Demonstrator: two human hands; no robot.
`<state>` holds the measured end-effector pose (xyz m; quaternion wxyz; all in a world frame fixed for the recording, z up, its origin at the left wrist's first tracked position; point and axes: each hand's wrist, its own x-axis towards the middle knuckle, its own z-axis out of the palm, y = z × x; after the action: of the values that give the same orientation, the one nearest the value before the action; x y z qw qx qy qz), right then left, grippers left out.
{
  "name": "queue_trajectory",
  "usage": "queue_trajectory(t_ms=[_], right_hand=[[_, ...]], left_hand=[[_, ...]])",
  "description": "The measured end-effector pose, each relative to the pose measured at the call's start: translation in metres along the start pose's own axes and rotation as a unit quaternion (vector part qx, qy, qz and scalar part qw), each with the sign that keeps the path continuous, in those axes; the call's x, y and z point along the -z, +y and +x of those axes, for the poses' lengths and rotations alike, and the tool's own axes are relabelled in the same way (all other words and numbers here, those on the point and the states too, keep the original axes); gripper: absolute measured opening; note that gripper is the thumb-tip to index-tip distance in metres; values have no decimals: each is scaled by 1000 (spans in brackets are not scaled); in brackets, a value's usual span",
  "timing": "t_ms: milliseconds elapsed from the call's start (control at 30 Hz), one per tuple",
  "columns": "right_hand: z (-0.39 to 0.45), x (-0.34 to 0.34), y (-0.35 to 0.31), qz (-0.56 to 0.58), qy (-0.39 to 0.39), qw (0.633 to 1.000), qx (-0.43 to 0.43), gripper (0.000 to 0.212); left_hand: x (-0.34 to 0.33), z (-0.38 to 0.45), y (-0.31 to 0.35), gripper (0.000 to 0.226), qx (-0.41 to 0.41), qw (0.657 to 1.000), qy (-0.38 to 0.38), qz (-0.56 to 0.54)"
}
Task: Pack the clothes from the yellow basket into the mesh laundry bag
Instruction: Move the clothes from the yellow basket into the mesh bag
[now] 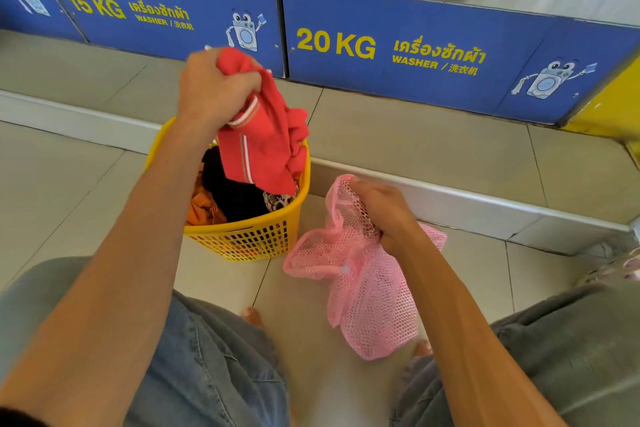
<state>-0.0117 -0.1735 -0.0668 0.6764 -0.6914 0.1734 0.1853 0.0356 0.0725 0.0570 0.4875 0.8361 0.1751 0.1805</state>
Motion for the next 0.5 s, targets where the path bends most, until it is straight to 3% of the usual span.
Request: queue_trajectory(t_ms=[100,167,267,333,433,500], right_hand=[[2,8,1,18,11,1000,-9,14],[3,14,-1,42,19,999,-15,14],[3,17,-2,64,24,998,-15,15],[2,18,-2,71,27,997,-16,16],[1,17,-1,73,23,997,-16,20],[1,18,0,71,24,997,-15,19]], left_hand=[[30,1,17,17,0,994,-28,-109],[48,-3,17,23,-1,983,-67,-168],[59,-12,2,28,61,948,-215,-228],[46,-16,-11,30,100,936,-310,-132],[5,-23,-41,25,85,908,-407,44],[-21,-26,-64,51,59,878,-461,115]])
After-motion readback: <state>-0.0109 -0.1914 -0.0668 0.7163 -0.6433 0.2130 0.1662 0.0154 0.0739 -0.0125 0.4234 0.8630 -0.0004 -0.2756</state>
